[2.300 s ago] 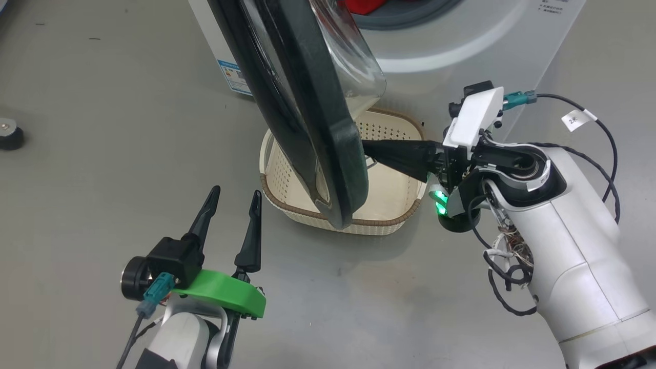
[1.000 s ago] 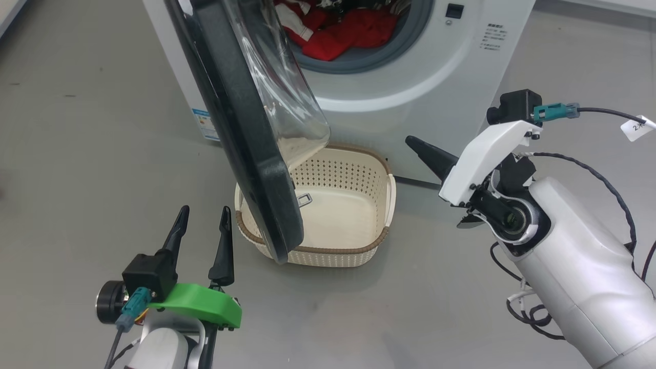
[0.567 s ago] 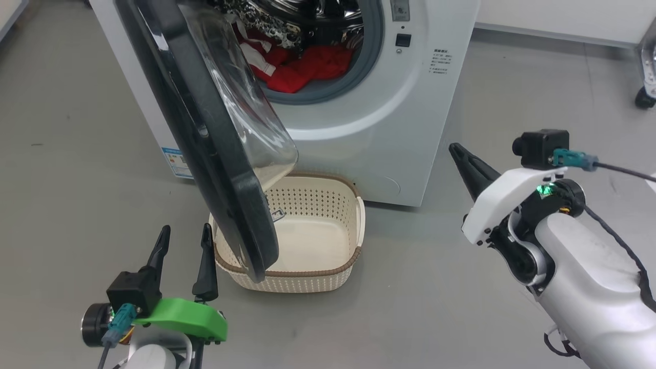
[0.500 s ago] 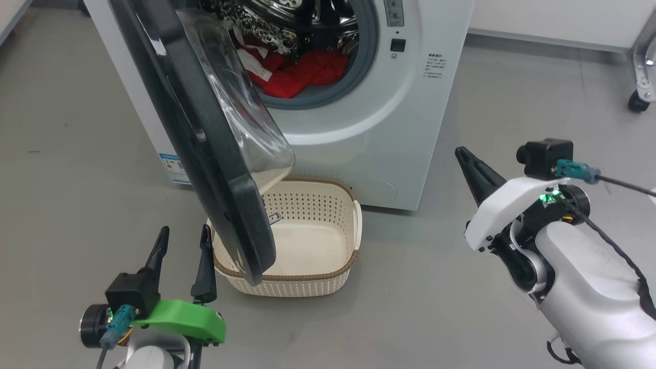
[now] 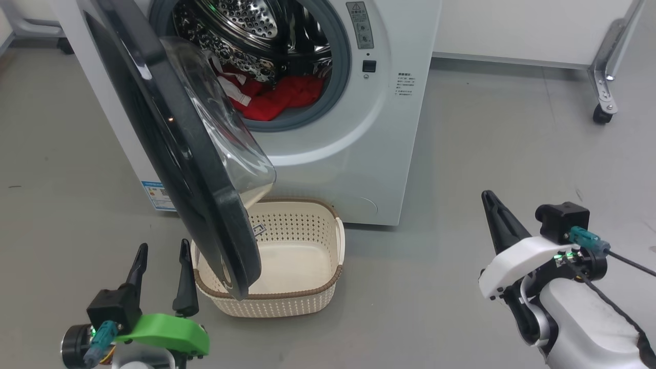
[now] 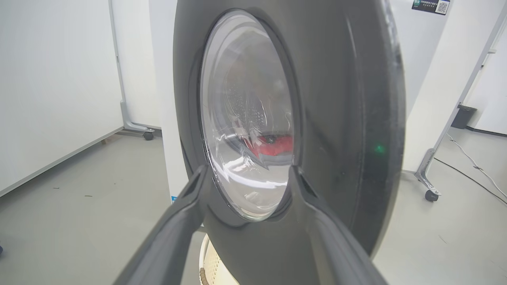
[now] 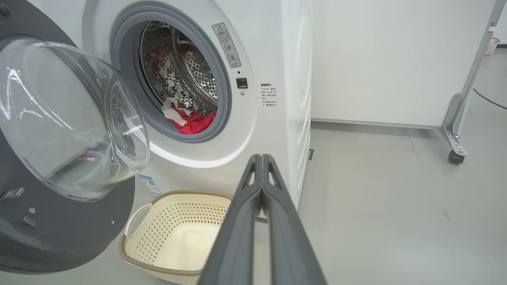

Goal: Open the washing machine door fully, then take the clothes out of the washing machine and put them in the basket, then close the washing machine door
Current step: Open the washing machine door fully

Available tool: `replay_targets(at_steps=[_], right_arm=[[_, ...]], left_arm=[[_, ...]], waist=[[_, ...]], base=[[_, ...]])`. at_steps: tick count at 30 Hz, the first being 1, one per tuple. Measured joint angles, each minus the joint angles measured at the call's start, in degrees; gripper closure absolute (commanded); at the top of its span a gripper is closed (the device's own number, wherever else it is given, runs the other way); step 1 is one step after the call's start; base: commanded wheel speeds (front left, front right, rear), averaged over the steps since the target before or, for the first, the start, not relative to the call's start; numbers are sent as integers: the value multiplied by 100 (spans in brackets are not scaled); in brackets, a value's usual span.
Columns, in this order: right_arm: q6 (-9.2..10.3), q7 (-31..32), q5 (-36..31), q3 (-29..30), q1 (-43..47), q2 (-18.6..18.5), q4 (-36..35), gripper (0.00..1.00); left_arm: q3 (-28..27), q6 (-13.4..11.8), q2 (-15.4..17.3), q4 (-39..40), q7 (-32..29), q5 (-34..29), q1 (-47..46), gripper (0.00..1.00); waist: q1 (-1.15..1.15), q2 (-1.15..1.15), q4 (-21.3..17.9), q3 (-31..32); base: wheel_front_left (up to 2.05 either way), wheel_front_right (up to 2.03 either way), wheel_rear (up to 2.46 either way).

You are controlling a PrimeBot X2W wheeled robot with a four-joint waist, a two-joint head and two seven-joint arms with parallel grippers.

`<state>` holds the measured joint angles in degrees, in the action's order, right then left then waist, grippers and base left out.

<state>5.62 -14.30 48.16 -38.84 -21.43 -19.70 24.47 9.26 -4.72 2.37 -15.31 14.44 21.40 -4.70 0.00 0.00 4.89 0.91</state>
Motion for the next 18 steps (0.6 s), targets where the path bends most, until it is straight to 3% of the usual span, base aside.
replay_targets(at_steps=[11, 12, 13, 14, 18], right_arm=[[104, 1, -254, 240, 526, 156, -145, 100], [104, 1, -290, 240, 555, 168, -160, 87], [104, 1, -327, 237, 577, 182, -166, 59], [105, 1, -368, 236, 592, 200, -178, 0], [111, 1, -546, 428, 699, 274, -322, 0]], left_arm=[[-188, 32, -1, 100, 0, -109, 196, 0], [-214, 32, -1, 110, 0, -109, 219, 0], [-241, 32, -1, 118, 0, -109, 252, 0], [-263, 32, 0, 118, 0, -110, 287, 0], [-242, 73, 0, 112, 0, -172, 334, 0]], waist=[[0, 0, -237, 51], [0, 0, -260, 51], [0, 0, -284, 49], [0, 0, -310, 47], [0, 0, -400, 36]], base=[[0, 0, 0], [0, 0, 0], [0, 0, 0], [0, 0, 0], [0, 0, 0]])
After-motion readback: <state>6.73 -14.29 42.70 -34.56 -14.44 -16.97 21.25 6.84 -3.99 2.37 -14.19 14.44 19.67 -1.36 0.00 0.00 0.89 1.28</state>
